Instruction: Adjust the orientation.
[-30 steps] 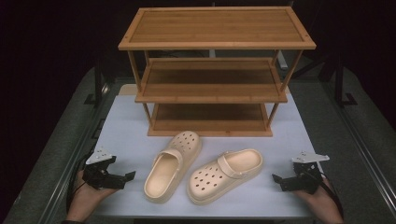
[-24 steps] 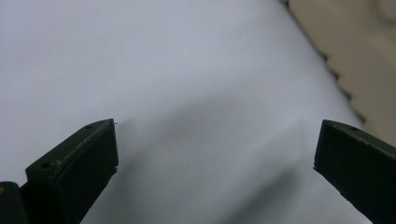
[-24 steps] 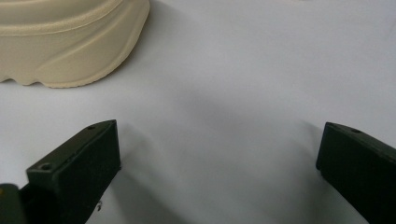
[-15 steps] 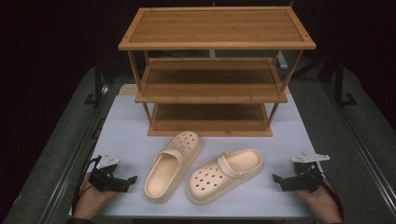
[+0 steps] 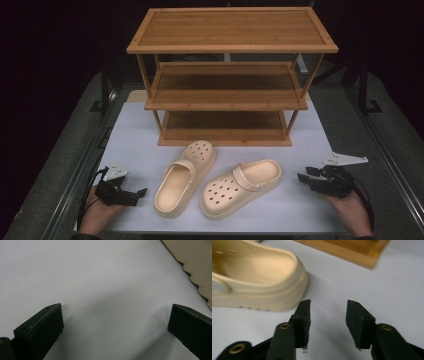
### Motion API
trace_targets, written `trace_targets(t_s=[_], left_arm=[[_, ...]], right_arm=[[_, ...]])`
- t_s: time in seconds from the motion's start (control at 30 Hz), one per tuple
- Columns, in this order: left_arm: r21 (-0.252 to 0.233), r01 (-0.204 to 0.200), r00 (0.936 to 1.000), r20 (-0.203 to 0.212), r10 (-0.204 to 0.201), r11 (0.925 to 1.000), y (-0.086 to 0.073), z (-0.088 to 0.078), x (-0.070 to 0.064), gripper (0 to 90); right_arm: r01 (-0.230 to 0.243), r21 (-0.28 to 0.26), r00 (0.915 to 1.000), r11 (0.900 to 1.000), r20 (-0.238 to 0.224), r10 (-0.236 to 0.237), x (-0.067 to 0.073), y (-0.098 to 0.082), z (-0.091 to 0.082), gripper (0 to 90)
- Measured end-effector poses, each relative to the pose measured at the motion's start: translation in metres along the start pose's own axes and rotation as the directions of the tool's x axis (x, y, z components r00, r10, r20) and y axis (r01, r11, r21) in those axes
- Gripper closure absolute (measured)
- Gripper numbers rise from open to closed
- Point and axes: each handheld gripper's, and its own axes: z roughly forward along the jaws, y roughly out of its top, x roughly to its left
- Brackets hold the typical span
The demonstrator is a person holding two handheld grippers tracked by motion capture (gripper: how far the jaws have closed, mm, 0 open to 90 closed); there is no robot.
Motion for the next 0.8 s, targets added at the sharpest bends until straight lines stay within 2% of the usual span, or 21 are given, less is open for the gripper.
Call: trace_targets(t_s=[0.1, 0.13, 0.17, 0.2, 0.3, 0.4, 0.5, 0.6, 0.73, 0.8], left_arm=[[0.000, 0.000, 1.0000, 0.000, 0.000, 1.0000, 0.000, 0.000, 0.000, 0.0], [0.000, 0.000, 1.0000, 0.000, 0.000, 1.0000, 0.000, 0.000, 0.000, 0.0], [0.001, 0.000, 1.0000, 0.000, 0.000, 1.0000, 0.000, 0.000, 0.000, 0.0], [0.001, 0.000, 1.0000, 0.000, 0.000, 1.0000, 0.000, 0.000, 0.000, 0.0], [0.002, 0.000, 1.0000, -0.001, 0.000, 1.0000, 0.000, 0.000, 0.000, 0.0], [0.002, 0.000, 1.0000, -0.001, 0.000, 1.0000, 0.000, 0.000, 0.000, 0.0], [0.002, 0.000, 1.0000, 0.000, 0.000, 1.0000, 0.000, 0.000, 0.000, 0.0], [0.003, 0.001, 1.0000, 0.000, -0.001, 1.0000, 0.000, 0.000, 0.000, 0.0], [0.003, 0.002, 1.0000, 0.000, -0.002, 1.0000, 0.000, 0.000, 0.000, 0.0], [0.003, 0.002, 1.0000, 0.000, -0.002, 1.0000, 0.000, 0.000, 0.000, 0.0]], right_arm=[[0.027, -0.013, 0.9988, 1.000, -0.041, -0.027, 0.006, 0.018, 0.003, 67.4], [0.027, -0.013, 0.9988, 1.000, -0.041, -0.027, 0.006, 0.018, 0.003, 67.4], [0.033, -0.023, 0.9975, 0.999, -0.061, -0.034, 0.008, 0.027, 0.006, 70.3], [0.033, -0.023, 0.9975, 0.999, -0.061, -0.034, 0.008, 0.027, 0.006, 70.3], [0.044, -0.037, 0.9943, 0.998, -0.096, -0.047, 0.016, 0.043, 0.016, 71.3], [0.057, -0.030, 0.9931, 0.998, -0.101, -0.060, 0.020, 0.049, 0.023, 71.4], [0.068, 0.003, 0.9928, 0.998, -0.099, -0.067, 0.026, 0.058, 0.040, 73.4], [0.069, 0.019, 0.9929, 0.997, -0.098, -0.067, 0.026, 0.061, 0.047, 73.3], [0.074, 0.068, 0.9933, 0.995, -0.094, -0.067, 0.028, 0.061, 0.060, 75.7], [0.073, 0.070, 0.9935, 0.995, -0.093, -0.067, 0.028, 0.059, 0.061, 75.9]])
